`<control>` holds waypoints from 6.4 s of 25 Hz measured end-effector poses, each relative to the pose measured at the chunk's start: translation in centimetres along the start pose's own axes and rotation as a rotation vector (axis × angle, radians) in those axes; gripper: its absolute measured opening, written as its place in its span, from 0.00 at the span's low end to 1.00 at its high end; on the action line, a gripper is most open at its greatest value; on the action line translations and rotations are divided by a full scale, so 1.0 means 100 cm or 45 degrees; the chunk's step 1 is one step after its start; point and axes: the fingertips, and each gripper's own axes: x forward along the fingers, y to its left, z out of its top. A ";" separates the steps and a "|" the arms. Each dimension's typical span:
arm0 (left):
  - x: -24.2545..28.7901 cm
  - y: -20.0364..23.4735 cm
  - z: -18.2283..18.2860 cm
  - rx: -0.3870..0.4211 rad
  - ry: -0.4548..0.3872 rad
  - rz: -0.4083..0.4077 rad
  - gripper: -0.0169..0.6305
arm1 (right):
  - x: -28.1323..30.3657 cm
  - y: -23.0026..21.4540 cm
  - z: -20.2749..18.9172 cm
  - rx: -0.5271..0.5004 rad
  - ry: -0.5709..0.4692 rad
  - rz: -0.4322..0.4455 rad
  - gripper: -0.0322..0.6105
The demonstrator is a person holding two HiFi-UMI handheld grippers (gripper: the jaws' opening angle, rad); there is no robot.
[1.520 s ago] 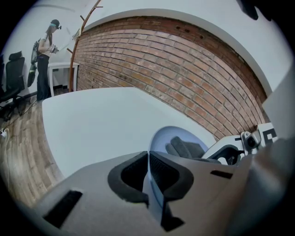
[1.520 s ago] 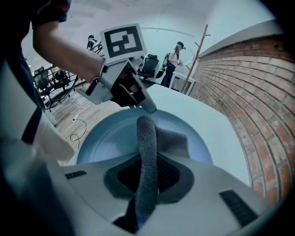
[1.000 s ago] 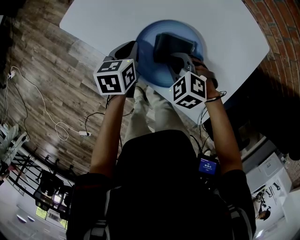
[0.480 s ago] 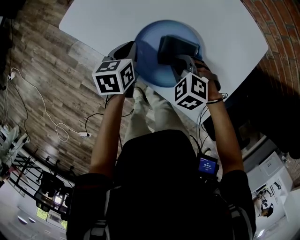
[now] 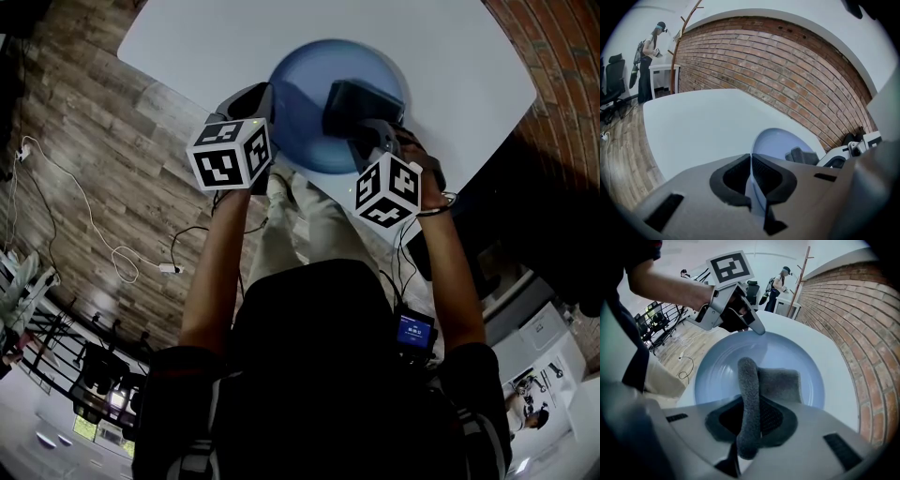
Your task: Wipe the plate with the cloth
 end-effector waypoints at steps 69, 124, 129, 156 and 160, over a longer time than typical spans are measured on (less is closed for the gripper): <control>0.000 0.001 0.001 -0.026 0.013 -0.053 0.07 | 0.027 -0.036 0.058 -0.002 -0.050 0.018 0.13; 0.000 0.000 0.001 -0.054 -0.004 -0.042 0.07 | 0.003 0.042 0.025 0.053 -0.004 0.208 0.13; 0.000 0.001 0.000 -0.047 0.001 -0.045 0.07 | 0.008 0.049 0.039 0.028 -0.018 0.228 0.13; -0.002 0.000 0.000 -0.082 -0.009 -0.066 0.07 | 0.032 0.002 0.088 0.118 -0.066 0.155 0.13; -0.001 0.000 0.001 -0.081 -0.008 -0.067 0.07 | 0.033 -0.018 0.085 0.159 -0.059 0.108 0.13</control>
